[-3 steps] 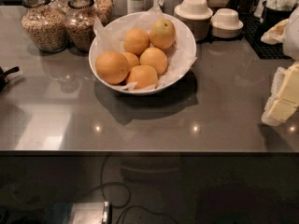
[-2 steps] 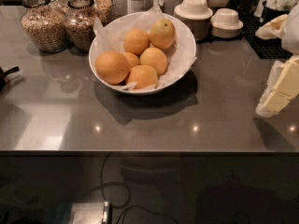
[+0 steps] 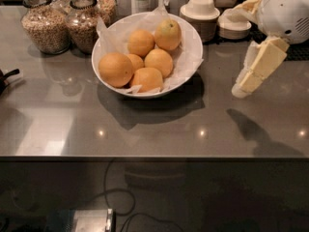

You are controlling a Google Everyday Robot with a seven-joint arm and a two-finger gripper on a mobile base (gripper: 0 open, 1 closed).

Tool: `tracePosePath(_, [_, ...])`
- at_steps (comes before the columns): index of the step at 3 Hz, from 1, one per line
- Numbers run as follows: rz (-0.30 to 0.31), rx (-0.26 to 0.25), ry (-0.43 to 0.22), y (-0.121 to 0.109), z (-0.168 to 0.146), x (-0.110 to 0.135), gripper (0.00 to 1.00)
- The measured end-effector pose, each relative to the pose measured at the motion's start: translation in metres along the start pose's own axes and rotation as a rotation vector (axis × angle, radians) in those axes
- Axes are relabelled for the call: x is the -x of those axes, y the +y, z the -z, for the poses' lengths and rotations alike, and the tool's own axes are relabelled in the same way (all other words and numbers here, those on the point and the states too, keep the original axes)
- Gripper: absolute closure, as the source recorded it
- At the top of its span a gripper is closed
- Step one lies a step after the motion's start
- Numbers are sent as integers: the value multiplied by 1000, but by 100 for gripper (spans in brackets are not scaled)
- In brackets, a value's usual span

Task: Pick orange from white bowl

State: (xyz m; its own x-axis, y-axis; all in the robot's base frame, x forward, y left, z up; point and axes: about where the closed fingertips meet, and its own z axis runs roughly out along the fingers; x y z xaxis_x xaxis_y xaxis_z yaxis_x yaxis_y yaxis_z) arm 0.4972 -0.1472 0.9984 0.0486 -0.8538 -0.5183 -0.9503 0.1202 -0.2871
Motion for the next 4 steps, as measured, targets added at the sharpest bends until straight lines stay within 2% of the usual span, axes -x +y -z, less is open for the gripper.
tracePosePath(1, [39,-4,-81,-19,-7,26,0])
tracePosePath(2, [46,-23,-145,-43,-11,45,0])
tracePosePath(3, [60,-69,-182,-73,-12,65,0])
tracePosePath(4, [58,-71,-181,-73,-13,66,0])
